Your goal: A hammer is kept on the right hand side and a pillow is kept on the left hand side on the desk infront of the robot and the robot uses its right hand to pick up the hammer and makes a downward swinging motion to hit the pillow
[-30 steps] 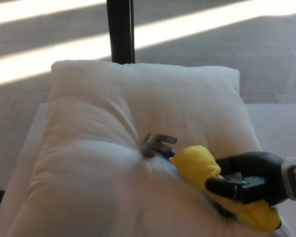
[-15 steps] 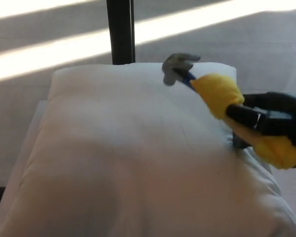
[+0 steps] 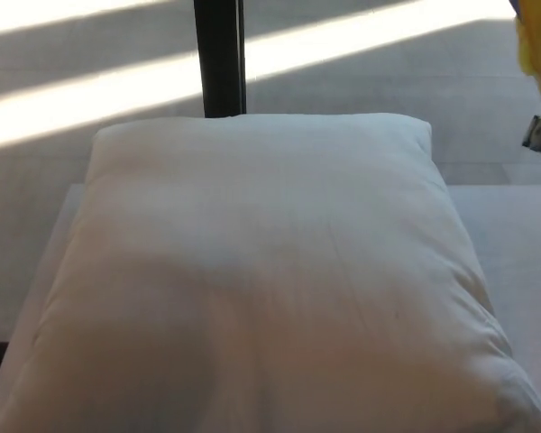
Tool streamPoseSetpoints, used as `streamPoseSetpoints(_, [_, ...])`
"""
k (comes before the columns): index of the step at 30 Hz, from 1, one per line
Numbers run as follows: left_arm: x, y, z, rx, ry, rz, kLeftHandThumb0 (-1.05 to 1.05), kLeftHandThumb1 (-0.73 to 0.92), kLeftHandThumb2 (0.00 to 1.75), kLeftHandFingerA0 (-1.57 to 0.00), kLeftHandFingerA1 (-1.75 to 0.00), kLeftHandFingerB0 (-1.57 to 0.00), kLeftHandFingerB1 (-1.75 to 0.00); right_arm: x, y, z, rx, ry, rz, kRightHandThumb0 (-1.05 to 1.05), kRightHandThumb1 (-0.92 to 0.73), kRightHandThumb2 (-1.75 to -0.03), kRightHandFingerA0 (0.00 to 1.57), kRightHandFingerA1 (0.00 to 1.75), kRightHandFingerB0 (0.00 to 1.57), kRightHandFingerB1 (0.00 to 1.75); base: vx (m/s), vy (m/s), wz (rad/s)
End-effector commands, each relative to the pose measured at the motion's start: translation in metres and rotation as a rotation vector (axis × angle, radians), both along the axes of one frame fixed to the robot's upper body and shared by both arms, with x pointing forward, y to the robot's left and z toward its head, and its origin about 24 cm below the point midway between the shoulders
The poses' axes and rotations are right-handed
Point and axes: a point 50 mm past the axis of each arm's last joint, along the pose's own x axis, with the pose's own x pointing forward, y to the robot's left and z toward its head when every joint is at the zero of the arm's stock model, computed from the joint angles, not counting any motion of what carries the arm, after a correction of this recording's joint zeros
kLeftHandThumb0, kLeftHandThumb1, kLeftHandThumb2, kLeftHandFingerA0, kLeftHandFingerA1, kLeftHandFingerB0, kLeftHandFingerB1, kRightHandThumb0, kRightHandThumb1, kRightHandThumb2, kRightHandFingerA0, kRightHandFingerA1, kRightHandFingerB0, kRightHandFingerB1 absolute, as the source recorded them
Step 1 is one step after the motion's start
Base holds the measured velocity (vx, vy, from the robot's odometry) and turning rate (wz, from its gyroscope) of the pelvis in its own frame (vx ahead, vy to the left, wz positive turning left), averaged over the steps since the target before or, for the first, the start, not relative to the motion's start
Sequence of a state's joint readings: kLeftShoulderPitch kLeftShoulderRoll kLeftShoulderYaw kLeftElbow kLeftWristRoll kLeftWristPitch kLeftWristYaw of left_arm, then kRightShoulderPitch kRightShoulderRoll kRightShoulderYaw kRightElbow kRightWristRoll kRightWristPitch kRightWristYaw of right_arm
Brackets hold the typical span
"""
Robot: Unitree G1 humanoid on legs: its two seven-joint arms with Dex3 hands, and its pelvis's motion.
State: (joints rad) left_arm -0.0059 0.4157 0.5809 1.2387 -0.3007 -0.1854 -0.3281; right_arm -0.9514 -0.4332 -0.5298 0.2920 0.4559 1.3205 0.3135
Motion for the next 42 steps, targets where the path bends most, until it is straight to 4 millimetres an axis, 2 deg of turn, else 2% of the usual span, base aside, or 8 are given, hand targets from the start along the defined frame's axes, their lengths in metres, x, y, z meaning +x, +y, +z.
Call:
streamPoseSetpoints(1, [-0.002, 0.006, 0.005, 0.029, -0.012, 0.021, -0.62, 0.73, 0.62, -0.67, -0.53, -0.55, -0.46, -0.006, -0.032, -0.014, -0.21, -0.041, -0.246, -0.26, -0.71, -1.16, 0.99, 1.75, 0.62, 1.75, 0.0, 0.0, 0.0])
streamPoseSetpoints(17, [0.001, 0.008, 0.008, 0.041, -0.024, 0.007, -0.62, 0.73, 0.62, -0.66, -0.55, -0.56, -0.47, -0.028, -0.074, -0.081, -1.012, 0.003, -0.458, -0.16, -0.64, -0.94, 0.91, 1.75, 0.7, 1.49, 0.0, 0.0, 0.0])
streamPoseSetpoints(26, [-0.003, 0.009, 0.007, 0.039, -0.024, 0.019, -0.61, 0.73, 0.62, -0.64, -0.55, -0.54, -0.47, -0.026, -0.076, -0.099, -1.064, 0.006, -0.497, -0.15, -0.56, -1.03, 0.89, 1.75, 0.72, 1.54, 0.0, 0.0, 0.0])
streamPoseSetpoints(28, [-0.004, 0.009, 0.007, 0.045, -0.009, 0.021, -0.62, 0.73, 0.62, -0.64, -0.53, -0.56, -0.46, -0.031, -0.075, -0.107, -1.365, -0.075, -0.456, -0.22, -0.47, -1.06, 1.19, 1.34, 0.97, 1.17, 0.0, 0.0, 0.0])
streamPoseSetpoints(29, [-0.004, 0.009, 0.007, 0.045, -0.012, 0.022, -0.61, 0.73, 0.62, -0.64, -0.54, -0.56, -0.47, -0.032, -0.076, -0.111, -1.449, -0.067, -0.445, -0.19, -0.57, -0.91, 0.9, 1.73, 0.77, 1.44, 0.0, 0.0, 0.0])
streamPoseSetpoints(32, [-0.002, 0.009, 0.008, 0.046, -0.02, 0.021, -0.61, 0.73, 0.62, -0.66, -0.54, -0.58, -0.48, -0.041, -0.084, -0.131, -1.796, -0.035, -0.342, -0.26, -0.64, -0.86, 0.92, 1.66, 0.84, 1.16, 0.0, 0.0, 0.0])
streamPoseSetpoints(38, [-0.002, 0.009, 0.007, 0.041, -0.024, 0.029, -0.61, 0.73, 0.62, -0.68, -0.56, -0.58, -0.48, -0.048, -0.087, -0.145, -1.891, -0.066, -0.306, -0.19, -0.61, -0.9, 0.99, 1.65, 0.81, 1.32, 0.0, 0.0, 0.0])
streamPoseSetpoints(42, [0.0, 0.009, 0.007, 0.04, -0.019, 0.026, -0.61, 0.73, 0.62, -0.67, -0.55, -0.57, -0.48, -0.051, -0.079, -0.152, -1.888, -0.1, -0.207, -0.26, -0.65, -0.7, 0.89, 1.58, 0.88, 0.8, 0.0, 0.0, 0.0])
